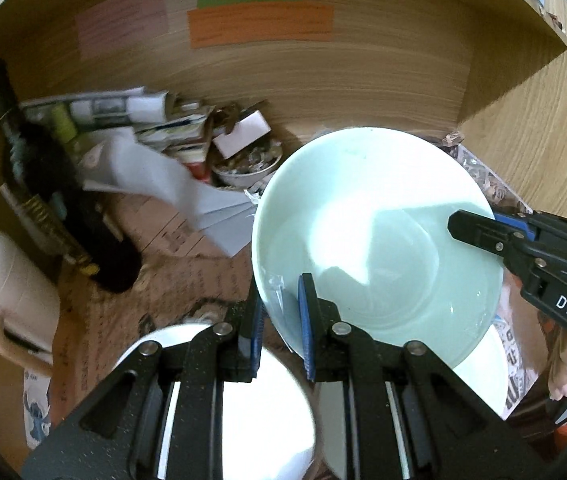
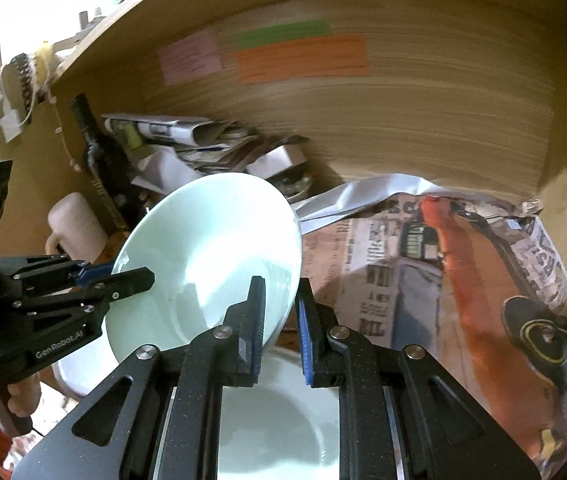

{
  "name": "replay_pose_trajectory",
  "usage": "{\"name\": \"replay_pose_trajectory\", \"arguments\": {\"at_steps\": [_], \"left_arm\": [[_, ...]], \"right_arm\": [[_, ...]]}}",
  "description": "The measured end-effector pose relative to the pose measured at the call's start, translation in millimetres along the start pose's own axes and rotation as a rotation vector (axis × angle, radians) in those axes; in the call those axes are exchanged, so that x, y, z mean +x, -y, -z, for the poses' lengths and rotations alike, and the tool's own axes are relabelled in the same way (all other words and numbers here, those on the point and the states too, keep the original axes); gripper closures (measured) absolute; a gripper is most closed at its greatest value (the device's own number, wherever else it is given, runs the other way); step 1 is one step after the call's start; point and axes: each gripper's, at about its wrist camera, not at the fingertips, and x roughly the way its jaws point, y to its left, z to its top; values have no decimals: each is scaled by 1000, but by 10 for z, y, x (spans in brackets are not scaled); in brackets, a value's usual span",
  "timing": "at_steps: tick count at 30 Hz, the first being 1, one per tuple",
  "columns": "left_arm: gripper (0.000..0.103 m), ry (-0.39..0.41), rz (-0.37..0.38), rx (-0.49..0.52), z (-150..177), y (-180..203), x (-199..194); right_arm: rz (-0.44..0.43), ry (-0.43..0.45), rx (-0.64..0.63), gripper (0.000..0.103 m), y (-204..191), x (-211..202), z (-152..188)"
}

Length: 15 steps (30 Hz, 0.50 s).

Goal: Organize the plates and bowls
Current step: 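Lift the mint-green bowl with both grippers toward the stack, then lower the mint-green bowl with both grippers onto the white bowl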

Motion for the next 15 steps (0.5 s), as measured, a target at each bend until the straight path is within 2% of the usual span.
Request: {"name": "replay_pose_trajectory", "arguments": {"at_steps": [15], "left_arm": [[87,36,-67,-76,491,-353,-383]], "right_arm": [[-75,-10,-56,89,-516,-4,146]]}}
